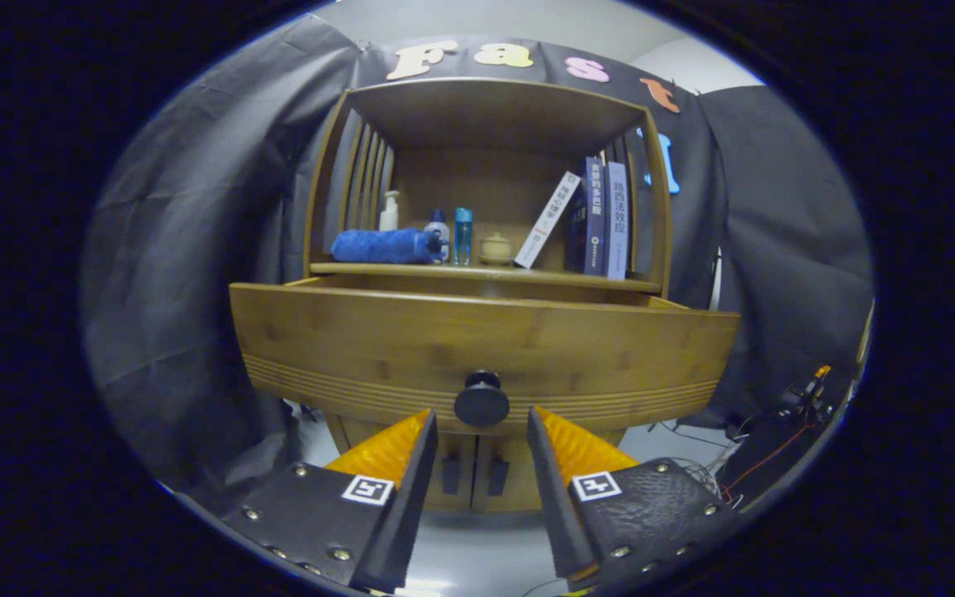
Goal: Pull open the drawer, take out the items inside it, and place them on the countertop above the cabinet.
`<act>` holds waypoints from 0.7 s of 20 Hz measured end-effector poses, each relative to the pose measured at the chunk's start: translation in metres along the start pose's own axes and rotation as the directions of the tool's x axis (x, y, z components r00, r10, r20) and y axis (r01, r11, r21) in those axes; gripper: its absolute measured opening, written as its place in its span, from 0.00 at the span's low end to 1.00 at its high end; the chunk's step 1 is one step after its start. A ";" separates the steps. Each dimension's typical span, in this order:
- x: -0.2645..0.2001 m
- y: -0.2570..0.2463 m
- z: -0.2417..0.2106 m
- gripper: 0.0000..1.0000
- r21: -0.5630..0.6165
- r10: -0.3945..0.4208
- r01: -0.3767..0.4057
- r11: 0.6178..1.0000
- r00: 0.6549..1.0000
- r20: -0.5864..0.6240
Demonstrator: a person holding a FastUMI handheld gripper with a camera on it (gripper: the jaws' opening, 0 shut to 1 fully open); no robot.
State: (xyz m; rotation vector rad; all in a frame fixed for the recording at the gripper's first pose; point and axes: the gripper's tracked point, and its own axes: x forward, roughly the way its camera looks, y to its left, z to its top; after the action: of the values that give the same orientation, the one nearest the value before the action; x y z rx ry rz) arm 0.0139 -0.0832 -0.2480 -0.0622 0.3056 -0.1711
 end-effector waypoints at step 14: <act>0.028 -0.016 0.111 1.00 -0.027 -0.033 0.032 0.999 0.999 -0.013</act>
State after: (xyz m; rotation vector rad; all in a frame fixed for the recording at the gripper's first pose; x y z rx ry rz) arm 0.0714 -0.1004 -0.1493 -0.0927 0.3206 -0.1999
